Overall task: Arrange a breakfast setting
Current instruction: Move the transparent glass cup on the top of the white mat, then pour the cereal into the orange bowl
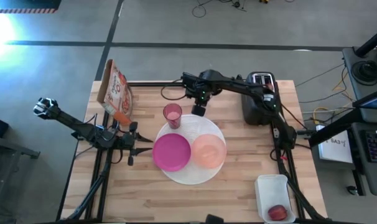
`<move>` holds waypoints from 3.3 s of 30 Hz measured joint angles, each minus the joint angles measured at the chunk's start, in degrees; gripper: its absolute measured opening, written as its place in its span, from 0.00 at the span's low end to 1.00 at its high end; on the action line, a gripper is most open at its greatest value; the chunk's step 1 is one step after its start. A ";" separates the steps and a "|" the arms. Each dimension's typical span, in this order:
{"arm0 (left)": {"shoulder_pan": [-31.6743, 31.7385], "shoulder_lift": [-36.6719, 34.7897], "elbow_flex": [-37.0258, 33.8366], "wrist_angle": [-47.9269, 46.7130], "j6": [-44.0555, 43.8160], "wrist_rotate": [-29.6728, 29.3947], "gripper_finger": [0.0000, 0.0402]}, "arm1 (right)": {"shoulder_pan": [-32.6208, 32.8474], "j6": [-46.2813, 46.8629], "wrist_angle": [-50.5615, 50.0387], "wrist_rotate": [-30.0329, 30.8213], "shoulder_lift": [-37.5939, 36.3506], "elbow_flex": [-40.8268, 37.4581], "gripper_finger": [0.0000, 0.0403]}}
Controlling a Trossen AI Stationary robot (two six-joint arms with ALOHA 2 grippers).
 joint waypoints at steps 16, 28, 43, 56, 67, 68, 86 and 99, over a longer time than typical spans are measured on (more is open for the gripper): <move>-0.01 -0.10 0.00 0.24 0.01 -0.82 0.30 | -3.97 -3.29 -0.72 5.20 2.84 2.81 0.02; 0.00 -0.09 0.00 0.48 0.03 -0.87 0.30 | -3.99 -2.78 -0.41 5.16 2.84 2.76 0.05; -0.01 -0.52 0.00 0.43 0.03 -0.85 0.30 | -3.97 -2.23 -0.11 5.13 2.84 2.74 0.11; 0.00 -0.52 0.00 0.22 0.71 -0.87 0.30 | -3.95 -1.49 -0.32 4.73 1.85 3.04 0.25; 0.01 -0.52 0.00 0.48 0.51 -0.90 0.30 | -3.84 0.01 -0.51 4.71 -0.65 8.83 0.23; 0.00 -0.52 0.00 0.50 0.51 -0.90 0.30 | -3.80 0.28 -0.57 4.73 -0.83 9.40 0.23; -0.01 -0.52 0.00 0.68 0.47 -0.87 0.30 | -1.87 12.67 -17.08 4.83 -9.19 13.30 0.21; -0.01 -1.53 0.00 -0.50 0.44 2.22 0.30 | 9.44 38.87 -17.24 3.26 -22.43 4.12 0.20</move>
